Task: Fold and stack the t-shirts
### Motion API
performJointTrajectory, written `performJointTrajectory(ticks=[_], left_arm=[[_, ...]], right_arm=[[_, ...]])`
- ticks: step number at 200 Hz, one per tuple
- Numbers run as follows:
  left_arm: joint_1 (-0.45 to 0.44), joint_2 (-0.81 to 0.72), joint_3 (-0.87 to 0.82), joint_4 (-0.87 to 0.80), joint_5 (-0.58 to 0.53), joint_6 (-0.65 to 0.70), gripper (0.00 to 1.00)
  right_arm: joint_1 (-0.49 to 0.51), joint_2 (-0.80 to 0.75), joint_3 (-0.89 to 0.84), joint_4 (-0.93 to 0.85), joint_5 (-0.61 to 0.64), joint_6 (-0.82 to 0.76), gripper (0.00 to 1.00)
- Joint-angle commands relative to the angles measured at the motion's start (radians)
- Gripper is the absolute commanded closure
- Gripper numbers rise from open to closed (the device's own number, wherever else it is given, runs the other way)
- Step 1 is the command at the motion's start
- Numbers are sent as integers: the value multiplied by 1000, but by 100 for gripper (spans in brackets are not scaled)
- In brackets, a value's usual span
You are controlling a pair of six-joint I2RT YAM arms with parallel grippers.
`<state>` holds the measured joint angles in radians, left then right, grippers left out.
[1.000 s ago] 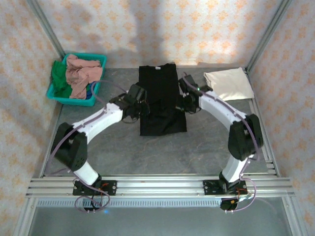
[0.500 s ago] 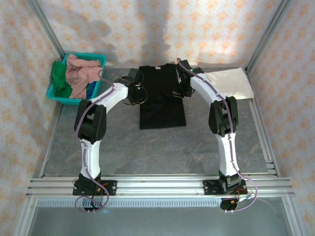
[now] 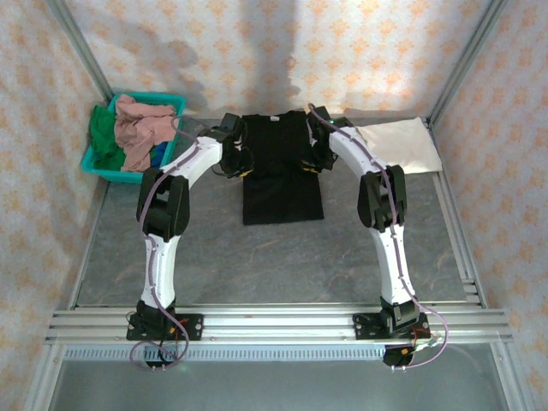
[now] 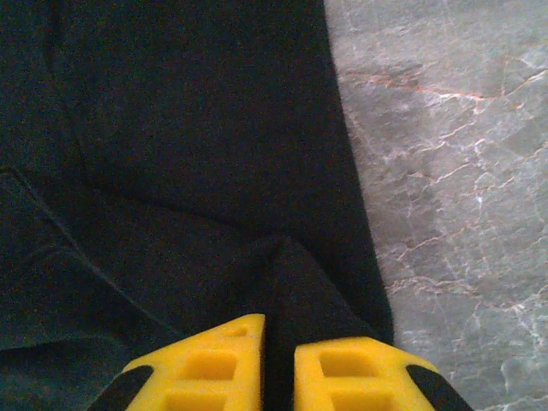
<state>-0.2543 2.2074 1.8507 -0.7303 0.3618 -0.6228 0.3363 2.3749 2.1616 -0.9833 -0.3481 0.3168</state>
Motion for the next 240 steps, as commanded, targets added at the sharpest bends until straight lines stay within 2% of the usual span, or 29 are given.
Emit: performJointTrajectory(ticks=[1, 41, 63, 75, 96, 109, 127, 145, 158, 170, 185, 200, 219, 240], left_arm=[[19, 15, 63, -77, -21, 32, 74], [30, -58, 48, -110, -83, 49, 31], [19, -146, -74, -64, -87, 51, 22], [1, -200, -171, -37, -95, 54, 21], [-43, -284, -348, 24, -86, 46, 24], [-68, -330, -444, 71, -69, 26, 27], [-102, -355, -547, 143, -18, -8, 33], [-126, -354, -592, 154, -18, -12, 37], [-131, -343, -614, 149, -17, -14, 45], [-131, -340, -637, 152, -12, -15, 57], [-131, -351, -677, 175, -11, -21, 70], [-131, -360, -702, 185, -15, -26, 85], [-131, -373, -725, 205, -4, -31, 95], [-129, -386, -756, 223, 11, -34, 100]], right_arm=[[-19, 10, 69, -50, 31, 5, 82], [-21, -58, 58, -67, 105, -7, 63], [-19, -166, -117, 8, 103, -10, 49], [-15, -241, -255, 75, 73, -6, 44], [-1, -361, -490, 188, 9, 2, 38], [10, -409, -597, 228, -7, 12, 37], [18, -444, -693, 261, -3, 24, 38], [17, -449, -739, 287, -3, 30, 38], [19, -425, -728, 277, -35, 31, 39], [29, -417, -744, 278, -70, 36, 39], [49, -427, -781, 286, -58, 29, 40], [55, -437, -817, 291, -41, 36, 45], [56, -454, -856, 293, -46, 40, 48], [55, -484, -911, 310, -61, 41, 53]])
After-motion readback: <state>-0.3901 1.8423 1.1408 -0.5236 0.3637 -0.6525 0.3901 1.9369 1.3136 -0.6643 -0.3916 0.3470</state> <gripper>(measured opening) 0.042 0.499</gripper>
